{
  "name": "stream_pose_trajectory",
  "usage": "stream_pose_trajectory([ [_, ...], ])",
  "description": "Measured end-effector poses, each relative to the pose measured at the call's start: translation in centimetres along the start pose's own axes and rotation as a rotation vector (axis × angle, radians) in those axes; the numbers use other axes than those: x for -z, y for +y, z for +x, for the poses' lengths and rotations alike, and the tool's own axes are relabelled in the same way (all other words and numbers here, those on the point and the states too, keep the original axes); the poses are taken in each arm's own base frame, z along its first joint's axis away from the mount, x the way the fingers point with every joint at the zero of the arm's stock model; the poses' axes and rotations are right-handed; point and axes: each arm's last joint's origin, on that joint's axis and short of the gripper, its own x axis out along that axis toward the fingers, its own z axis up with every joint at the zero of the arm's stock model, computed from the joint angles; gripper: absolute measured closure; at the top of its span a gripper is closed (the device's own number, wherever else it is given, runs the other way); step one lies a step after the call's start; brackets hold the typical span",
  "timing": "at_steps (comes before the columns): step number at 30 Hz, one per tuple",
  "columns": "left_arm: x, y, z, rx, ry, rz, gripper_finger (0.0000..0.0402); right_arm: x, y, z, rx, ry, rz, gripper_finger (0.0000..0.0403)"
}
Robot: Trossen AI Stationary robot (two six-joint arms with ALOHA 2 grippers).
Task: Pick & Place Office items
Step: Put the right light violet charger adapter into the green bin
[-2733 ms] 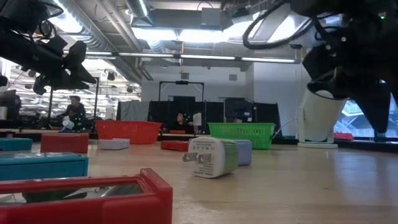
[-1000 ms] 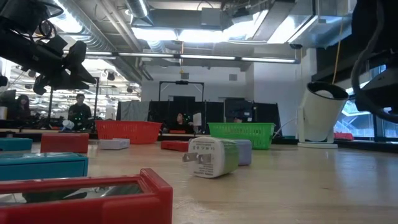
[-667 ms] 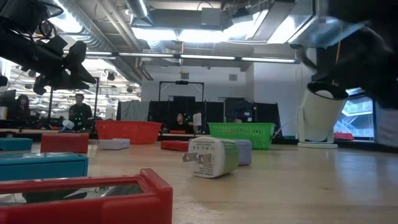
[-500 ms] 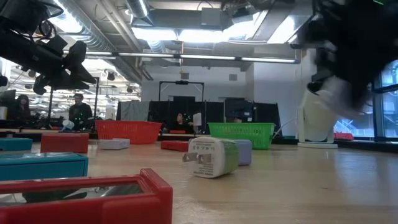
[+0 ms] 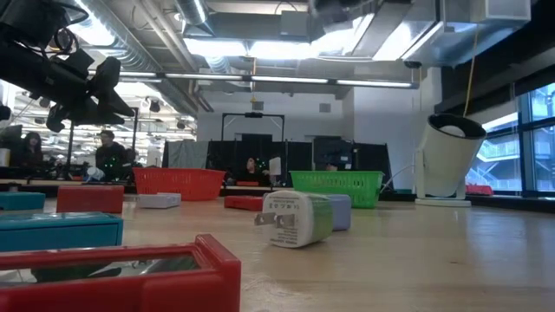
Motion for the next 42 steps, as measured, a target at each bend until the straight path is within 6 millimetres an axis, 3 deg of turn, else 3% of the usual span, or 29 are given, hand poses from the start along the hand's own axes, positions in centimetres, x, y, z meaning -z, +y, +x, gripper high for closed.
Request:
stream_pose_trajectory([
  [9,0.0,0.0,0.0,0.000,0.000,0.000,0.0260,-4.3,-0.1,0.3,-0.183,-0.221,0.046,0.0283],
  [15,0.0,0.0,0.0,0.000,0.000,0.000,0.0260,-4.8,-1.4,1.7,-0.187,-0.207,0.153,0.0282],
  [25,0.0,0.0,0.0,0.000,0.000,0.000,0.0260,-5.1,-3.2,3.2,-0.112,-0.196,0.177,0.0282],
  [32,0.0,0.0,0.0,0.000,0.000,0.000,0.0260,-3.4,-4.0,5.4,-0.029,-0.046,0.254,0.0282],
  [37,0.0,0.0,0.0,0.000,0.000,0.000,0.0260,-1.1,-4.6,8.3,0.070,0.125,0.266,0.0281],
  [42,0.0,0.0,0.0,0.000,0.000,0.000,0.0260,1.1,-5.0,11.5,0.062,0.307,0.245,0.0281],
])
